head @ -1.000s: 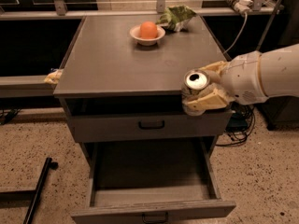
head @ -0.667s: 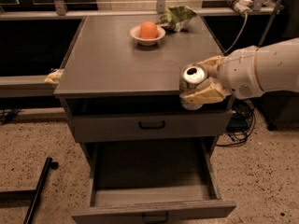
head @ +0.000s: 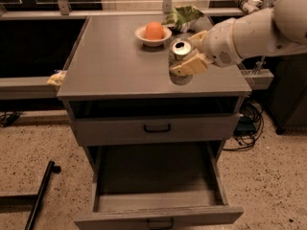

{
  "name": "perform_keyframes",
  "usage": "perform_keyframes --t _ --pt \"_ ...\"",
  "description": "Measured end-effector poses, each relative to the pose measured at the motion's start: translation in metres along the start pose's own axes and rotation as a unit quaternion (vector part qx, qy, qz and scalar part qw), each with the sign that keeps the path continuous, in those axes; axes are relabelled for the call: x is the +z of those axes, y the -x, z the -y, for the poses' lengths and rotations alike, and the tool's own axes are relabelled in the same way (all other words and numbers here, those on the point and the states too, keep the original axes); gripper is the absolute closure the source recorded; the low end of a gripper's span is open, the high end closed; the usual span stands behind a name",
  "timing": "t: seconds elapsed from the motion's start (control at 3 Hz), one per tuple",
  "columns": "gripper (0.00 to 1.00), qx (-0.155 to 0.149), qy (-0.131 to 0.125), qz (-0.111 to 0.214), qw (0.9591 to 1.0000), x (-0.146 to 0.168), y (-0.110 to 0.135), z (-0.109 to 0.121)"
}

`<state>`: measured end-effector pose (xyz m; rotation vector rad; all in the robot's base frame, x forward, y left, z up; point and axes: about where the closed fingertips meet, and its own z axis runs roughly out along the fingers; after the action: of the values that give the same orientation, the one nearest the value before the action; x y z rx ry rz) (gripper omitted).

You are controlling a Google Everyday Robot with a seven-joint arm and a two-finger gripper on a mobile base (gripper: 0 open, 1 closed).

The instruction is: Pick 7up can from middle drawer and place on counter

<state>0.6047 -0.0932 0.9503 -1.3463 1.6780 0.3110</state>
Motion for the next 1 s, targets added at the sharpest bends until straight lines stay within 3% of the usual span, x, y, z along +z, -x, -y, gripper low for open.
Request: perform_keyframes --t 0.33,1.0 --pt "1.0 0.012 0.013 0.009 0.9998 0.036 0.015 0.032" --pt "1.0 0.075 0.03 0.003 0.9968 0.078 0.005 0.06"
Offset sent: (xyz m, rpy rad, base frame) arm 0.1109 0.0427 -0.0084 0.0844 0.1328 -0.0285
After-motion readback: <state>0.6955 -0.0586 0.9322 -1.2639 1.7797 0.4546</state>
